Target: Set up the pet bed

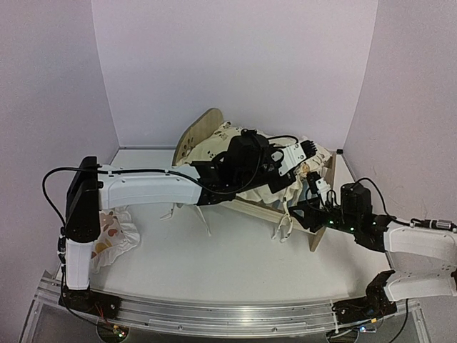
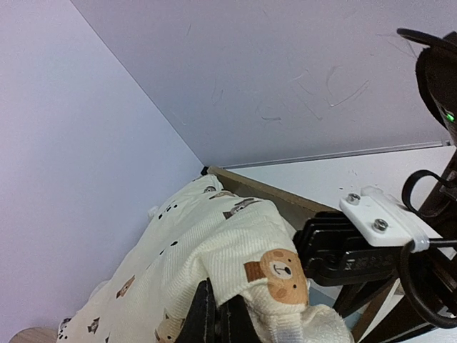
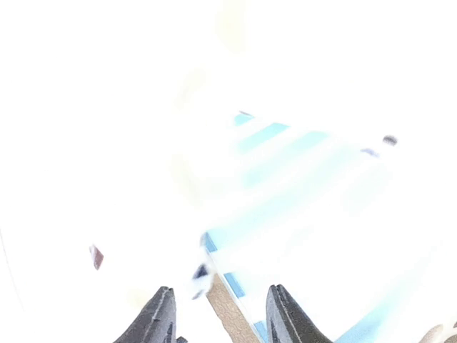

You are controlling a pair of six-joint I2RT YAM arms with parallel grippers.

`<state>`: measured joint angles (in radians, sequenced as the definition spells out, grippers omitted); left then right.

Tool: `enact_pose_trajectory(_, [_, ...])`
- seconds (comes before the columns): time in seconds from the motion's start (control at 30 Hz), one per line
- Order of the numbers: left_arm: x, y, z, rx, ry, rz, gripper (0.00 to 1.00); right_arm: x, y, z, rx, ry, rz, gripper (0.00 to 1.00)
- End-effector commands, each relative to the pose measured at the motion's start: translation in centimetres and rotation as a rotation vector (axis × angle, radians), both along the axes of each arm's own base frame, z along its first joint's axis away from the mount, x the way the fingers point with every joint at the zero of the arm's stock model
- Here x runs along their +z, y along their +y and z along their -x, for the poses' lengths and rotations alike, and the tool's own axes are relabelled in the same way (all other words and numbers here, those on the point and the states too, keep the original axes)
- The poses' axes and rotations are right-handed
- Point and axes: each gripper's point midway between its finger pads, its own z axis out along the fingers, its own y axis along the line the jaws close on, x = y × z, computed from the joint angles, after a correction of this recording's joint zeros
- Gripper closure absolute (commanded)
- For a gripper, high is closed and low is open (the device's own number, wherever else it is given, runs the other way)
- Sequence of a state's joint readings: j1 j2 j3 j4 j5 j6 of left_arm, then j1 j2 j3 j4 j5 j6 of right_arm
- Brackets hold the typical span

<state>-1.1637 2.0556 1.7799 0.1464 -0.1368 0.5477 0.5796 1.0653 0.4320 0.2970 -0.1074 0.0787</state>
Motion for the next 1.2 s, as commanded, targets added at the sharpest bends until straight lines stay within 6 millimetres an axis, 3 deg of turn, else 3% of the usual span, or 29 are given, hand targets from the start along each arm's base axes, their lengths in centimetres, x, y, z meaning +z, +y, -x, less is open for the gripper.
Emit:
enact_pose_trajectory(0.0, [10.9, 2.2, 0.4, 0.013, -0.079, 0.247, 1.00, 1.8, 0.7, -0.5, 0.001, -0.077, -0.067, 0.64])
enact_pose_trajectory(0.1, [10.9, 2.2, 0.4, 0.012, -0.075, 0.248, 1.00, 1.8, 1.0, -0.8, -0.002, -0.076, -0.072, 0.72])
enact_pose_trajectory(0.2, [10.7, 2.2, 0.4, 0.011, -0.074, 0.246, 1.00, 2.6, 0.7, -1.2, -0.034, -0.082, -0.081, 0.93])
enact_pose_trajectory(0.27, [10.6, 2.2, 0.4, 0.009, -0.072, 0.243, 1.00, 3.0, -0.1, -1.6, -0.088, -0.067, -0.047, 1.00])
enact_pose_trajectory(0.63, [7.9, 1.8, 1.9, -0.076, -0.023, 0.194, 1.00, 8.7, -6.2, -1.7, -0.335, -0.049, 0.181, 1.00])
enact_pose_trajectory(0.83, [6.3, 1.5, 2.4, -0.107, 0.023, 0.185, 1.00, 9.5, -8.8, -1.8, -0.436, -0.020, 0.306, 1.00])
enact_pose_trajectory(1.17, [4.4, 1.1, 3.6, -0.164, 0.099, 0.187, 1.00, 10.6, -10.7, -2.1, -0.507, -0.024, 0.442, 1.00])
